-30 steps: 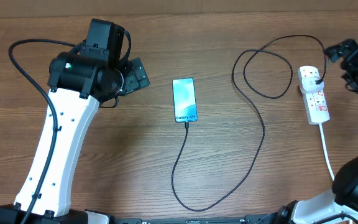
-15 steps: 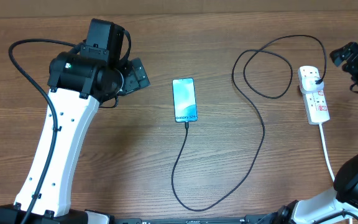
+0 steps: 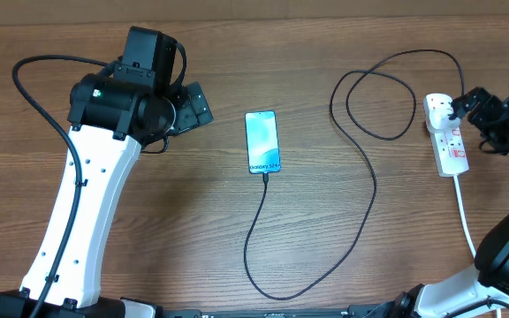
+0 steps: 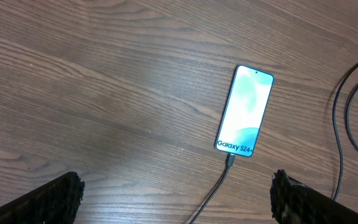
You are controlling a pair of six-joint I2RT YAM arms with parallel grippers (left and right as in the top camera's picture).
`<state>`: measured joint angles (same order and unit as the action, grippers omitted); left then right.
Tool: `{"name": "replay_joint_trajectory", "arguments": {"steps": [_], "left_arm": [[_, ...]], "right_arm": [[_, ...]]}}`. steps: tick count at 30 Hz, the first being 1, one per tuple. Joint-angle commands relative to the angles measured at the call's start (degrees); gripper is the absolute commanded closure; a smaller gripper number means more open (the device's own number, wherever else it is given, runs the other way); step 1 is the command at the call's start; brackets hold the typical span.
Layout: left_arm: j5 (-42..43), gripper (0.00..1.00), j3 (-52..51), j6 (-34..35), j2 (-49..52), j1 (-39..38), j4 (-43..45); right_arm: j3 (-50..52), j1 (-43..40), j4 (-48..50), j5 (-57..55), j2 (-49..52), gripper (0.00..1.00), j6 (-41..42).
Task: Plug charger to phone and switch on socket
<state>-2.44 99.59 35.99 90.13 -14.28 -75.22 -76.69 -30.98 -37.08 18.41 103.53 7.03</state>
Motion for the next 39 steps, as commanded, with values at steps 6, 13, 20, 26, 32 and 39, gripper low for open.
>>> {"name": "replay_joint_trajectory", "arguments": {"steps": [6, 13, 20, 26, 32, 39], "left_arm": [[-0.94, 0.0, 0.28, -0.7, -0.39, -0.37, 0.07], [-0.94, 0.01, 0.28, -0.68, -0.39, -0.37, 0.07], [-0.94, 0.01, 0.28, -0.7, -0.39, -0.37, 0.09], [-0.94, 0.0, 0.28, -0.7, -0.39, -0.37, 0.07], [-0.94, 0.0, 0.28, -0.7, -0.39, -0.37, 0.07], [-0.94, 0.0, 0.28, -0.7, -0.39, -0.37, 0.07]], "right_arm": [[4.22, 0.17, 3.69, 0.74, 0.24, 0.0, -0.52], [7.74, 0.17, 8.7, 2.67, 0.39, 0.0, -0.55], [8.11, 0.15, 11.26, 7.96, 3.26, 0.0, -4.11], [8.09, 0.15, 13.27, 8.72, 5.38, 0.0, -4.13], [8.04, 0.15, 14.97, 10.67, 6.4, 0.0, -5.42], [8.04, 0.15, 17.51, 10.6, 8.48, 0.0, -5.66]]}}
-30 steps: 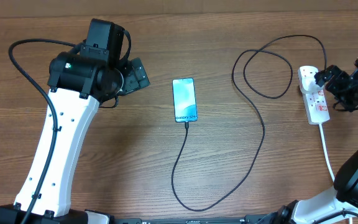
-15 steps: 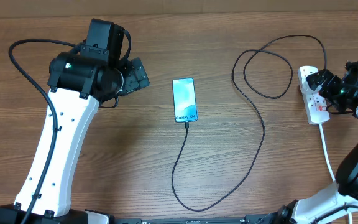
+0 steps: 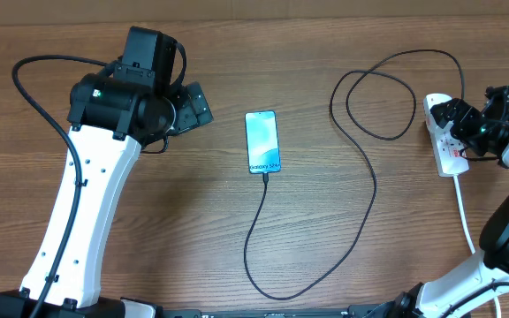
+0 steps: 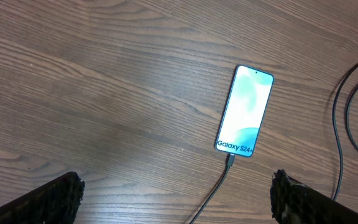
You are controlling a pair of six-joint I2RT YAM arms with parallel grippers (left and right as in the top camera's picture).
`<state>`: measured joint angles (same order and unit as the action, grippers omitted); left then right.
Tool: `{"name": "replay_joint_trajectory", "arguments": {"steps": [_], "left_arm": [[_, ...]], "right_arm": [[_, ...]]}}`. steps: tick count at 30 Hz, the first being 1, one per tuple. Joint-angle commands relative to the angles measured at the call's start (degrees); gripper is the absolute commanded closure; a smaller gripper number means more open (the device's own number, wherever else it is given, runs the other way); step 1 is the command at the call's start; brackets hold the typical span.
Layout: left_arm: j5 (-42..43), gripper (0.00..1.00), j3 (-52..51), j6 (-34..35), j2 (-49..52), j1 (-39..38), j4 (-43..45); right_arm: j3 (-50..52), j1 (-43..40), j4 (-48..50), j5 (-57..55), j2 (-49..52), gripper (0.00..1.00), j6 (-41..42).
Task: Plug charger to phone and switch on socket
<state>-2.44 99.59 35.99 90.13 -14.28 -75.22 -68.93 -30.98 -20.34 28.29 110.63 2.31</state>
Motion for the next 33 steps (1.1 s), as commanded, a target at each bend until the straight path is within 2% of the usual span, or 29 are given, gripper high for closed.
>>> {"name": "replay_joint_trajectory", "arguments": {"steps": [1, 33], "left_arm": [[-0.94, 0.0, 0.28, -0.68, -0.39, -0.37, 0.07], [-0.96, 0.01, 0.28, -0.68, -0.39, -0.37, 0.07]], "right_arm": [[0.28, 0.15, 0.81, 0.72, 1.44, 0.0, -0.96], [0.28, 0.15, 1.16, 2.91, 1.6, 0.0, -3.76]]}}
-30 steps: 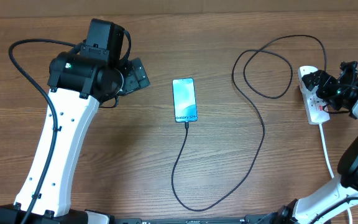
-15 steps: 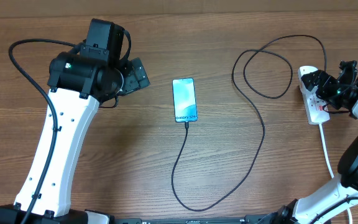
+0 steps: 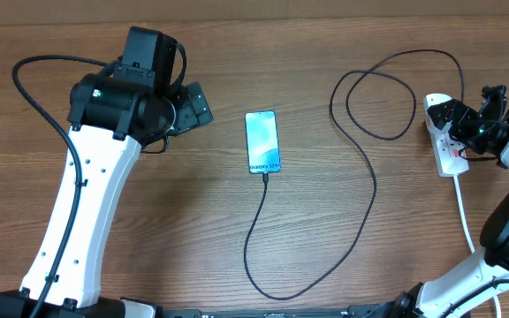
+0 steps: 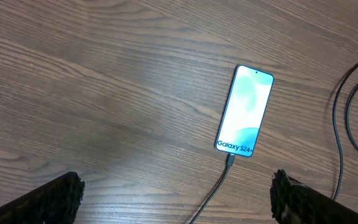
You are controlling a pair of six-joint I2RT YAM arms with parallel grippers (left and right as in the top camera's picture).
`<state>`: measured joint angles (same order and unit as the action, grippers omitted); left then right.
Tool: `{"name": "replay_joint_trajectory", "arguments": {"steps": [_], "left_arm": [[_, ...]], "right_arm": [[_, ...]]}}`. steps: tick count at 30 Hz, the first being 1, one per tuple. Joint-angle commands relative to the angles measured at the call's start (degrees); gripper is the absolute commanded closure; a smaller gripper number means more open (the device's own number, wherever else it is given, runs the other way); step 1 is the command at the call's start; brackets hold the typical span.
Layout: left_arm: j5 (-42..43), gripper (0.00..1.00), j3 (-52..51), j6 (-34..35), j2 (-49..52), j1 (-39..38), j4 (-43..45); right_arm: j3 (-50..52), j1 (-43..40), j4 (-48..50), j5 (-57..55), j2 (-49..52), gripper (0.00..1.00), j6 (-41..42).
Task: Plug charger to phone and switch on socket
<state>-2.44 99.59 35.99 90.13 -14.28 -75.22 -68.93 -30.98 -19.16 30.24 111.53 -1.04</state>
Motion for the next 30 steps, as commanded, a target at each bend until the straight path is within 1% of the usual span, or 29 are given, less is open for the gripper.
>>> {"name": "replay_joint_trajectory", "arguments": {"steps": [1, 15, 24, 30], "left_arm": [[-0.94, 0.01, 0.28, -0.68, -0.39, -0.37, 0.09], [-0.96, 0.01, 0.28, -0.7, -0.39, -0.37, 0.07], [-0.96, 0.01, 0.28, -0.7, -0.39, -0.37, 0.07], [-0.96, 0.01, 0.28, -0.7, -0.39, -0.37, 0.07]], "right_arm": [[0.28, 0.15, -0.17, 0.96, 0.7, 0.0, -0.31], [0.28, 0.17, -1.14, 3.56, 1.05, 0.0, 1.33], [0.28, 0.17, -1.09, 5.99, 4.33, 0.0, 2.78], [0.28, 0.17, -2.19, 5.95, 4.5, 0.0, 2.95]]}}
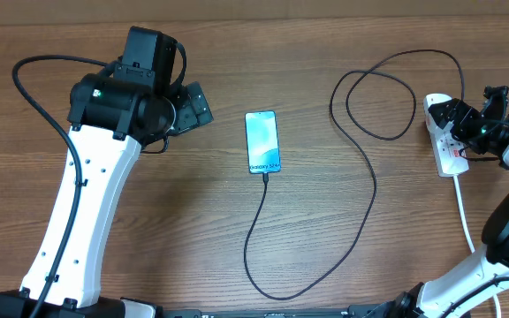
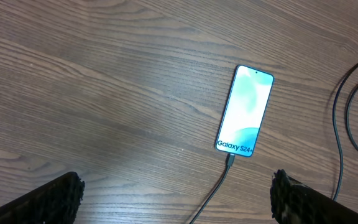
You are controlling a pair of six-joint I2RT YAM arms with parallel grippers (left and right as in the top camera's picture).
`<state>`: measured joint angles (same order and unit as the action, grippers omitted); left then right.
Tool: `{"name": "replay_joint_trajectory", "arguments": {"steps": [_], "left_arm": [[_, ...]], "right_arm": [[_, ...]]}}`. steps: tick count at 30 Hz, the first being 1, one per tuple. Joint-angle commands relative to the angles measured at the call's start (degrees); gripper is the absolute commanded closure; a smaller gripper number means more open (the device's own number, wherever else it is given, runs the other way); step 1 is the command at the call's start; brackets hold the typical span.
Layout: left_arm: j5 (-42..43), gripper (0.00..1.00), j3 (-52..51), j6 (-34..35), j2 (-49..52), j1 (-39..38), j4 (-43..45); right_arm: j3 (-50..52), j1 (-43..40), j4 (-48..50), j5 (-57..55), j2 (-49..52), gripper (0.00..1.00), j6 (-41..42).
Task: Plug charger to phone and switch on socket
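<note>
The phone (image 1: 262,142) lies face up mid-table with its screen lit, also seen in the left wrist view (image 2: 244,111). A black charger cable (image 1: 259,221) is plugged into its near end. The cable loops across the table to a black plug at the far end of the white power strip (image 1: 454,160) on the right. My right gripper (image 1: 468,118) sits low over the strip beside the plug; its jaw state is unclear from overhead. My left gripper (image 1: 198,104) hovers left of the phone, open and empty, with its fingers (image 2: 50,199) wide apart.
The cable makes a large loop (image 1: 374,97) at the back right. A long bend of it (image 1: 277,294) runs near the front edge. The strip's white lead (image 1: 465,221) runs toward the front right. The left arm's black hose (image 1: 25,79) arcs at the far left.
At first my right gripper was off the right side of the strip's far end. By 2.1 s ago it had moved left onto the strip beside the plug, where it has stayed. The phone, the plugged-in cable and my open left gripper have not moved.
</note>
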<state>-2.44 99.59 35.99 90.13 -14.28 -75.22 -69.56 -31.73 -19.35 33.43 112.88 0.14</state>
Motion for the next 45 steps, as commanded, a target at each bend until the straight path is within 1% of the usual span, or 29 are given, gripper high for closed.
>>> {"name": "replay_joint_trajectory", "arguments": {"steps": [1, 36, 45], "left_arm": [[-0.94, 0.0, 0.28, -0.7, -0.39, -0.37, 0.07], [-0.94, 0.0, 0.28, -0.68, -0.39, -0.37, 0.07], [-0.96, 0.0, 0.28, -0.7, -0.39, -0.37, 0.07]], "right_arm": [[0.92, 0.92, -2.19, 2.75, 3.15, 0.0, 1.77], [0.94, 0.92, -8.0, 2.73, 3.15, 0.0, 1.51], [0.94, 1.84, -8.17, 2.71, 3.15, 0.0, 1.31]]}}
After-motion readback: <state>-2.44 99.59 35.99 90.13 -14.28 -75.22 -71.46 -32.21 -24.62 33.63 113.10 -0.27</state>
